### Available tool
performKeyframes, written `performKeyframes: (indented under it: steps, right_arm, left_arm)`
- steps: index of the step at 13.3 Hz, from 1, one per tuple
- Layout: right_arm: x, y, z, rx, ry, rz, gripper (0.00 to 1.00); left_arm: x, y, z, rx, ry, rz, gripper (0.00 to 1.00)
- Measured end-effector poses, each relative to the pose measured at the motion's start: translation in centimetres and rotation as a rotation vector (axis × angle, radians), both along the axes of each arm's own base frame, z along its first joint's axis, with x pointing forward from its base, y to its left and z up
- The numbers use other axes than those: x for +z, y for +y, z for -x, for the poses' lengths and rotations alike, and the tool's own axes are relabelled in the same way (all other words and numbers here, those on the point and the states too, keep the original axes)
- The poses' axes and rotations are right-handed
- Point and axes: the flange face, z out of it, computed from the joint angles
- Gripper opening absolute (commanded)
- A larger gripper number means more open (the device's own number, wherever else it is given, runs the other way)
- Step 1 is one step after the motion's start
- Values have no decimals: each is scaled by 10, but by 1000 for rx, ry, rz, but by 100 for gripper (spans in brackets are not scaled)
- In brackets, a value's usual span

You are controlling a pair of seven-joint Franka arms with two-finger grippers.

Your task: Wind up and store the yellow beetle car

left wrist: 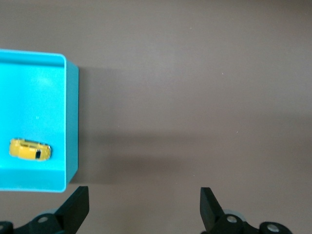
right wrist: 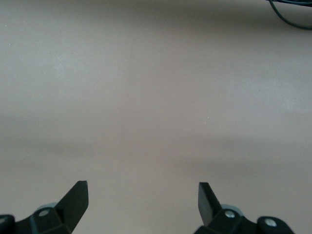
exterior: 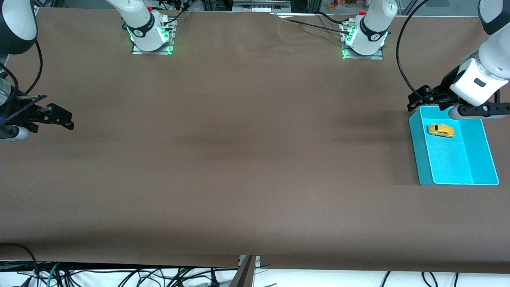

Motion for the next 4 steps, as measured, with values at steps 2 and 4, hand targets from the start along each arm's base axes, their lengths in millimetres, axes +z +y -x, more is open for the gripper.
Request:
performKeyframes:
  steps: [2,4]
  right_arm:
    - [0,0,0,0,0,0,100]
    - [0,0,0,0,0,0,100]
  left_arm:
    - [-2,0,-1,-17,3,0,100]
    - [-2,-1,-1,-19,2,0,100]
